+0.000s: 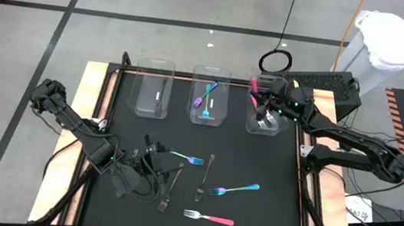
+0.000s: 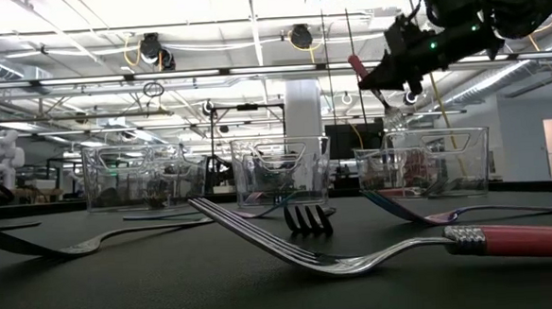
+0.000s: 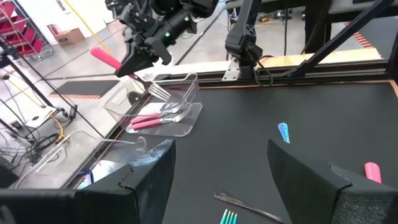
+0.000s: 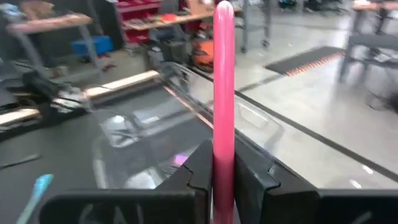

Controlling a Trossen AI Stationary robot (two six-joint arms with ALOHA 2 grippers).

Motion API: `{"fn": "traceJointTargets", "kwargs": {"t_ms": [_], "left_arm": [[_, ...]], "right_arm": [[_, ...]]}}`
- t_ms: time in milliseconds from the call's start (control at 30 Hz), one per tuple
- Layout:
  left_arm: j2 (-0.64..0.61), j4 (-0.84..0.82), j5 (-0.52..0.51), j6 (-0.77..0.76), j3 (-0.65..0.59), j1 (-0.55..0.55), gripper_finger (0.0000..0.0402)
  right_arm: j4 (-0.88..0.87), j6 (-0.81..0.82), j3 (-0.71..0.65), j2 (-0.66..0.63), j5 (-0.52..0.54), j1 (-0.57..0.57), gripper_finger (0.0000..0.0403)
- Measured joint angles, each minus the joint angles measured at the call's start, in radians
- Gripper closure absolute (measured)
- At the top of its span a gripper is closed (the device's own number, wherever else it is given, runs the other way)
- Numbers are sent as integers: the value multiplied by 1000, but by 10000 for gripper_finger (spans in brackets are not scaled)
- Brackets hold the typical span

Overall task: Sort silverware by color (type)
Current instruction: Put the pink fork into the right transparent bin

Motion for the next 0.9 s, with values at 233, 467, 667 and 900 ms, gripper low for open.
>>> {"fn": "traceJointTargets", "kwargs": {"t_ms": [233,467,667,900], "left_arm": [[0,0,3,-15,0,0,146],[0,1,7,-14,0,0,146],[0,6,8,-14,0,0,146],[0,12,9,-14,0,1,146]], "right_arm": [[161,76,-115,32,121,-27,362],[193,104,-195,32,149,-56,361],[190,104,-230,32,169,-57,361],[161,127,-242,32,222,-57,357]]}}
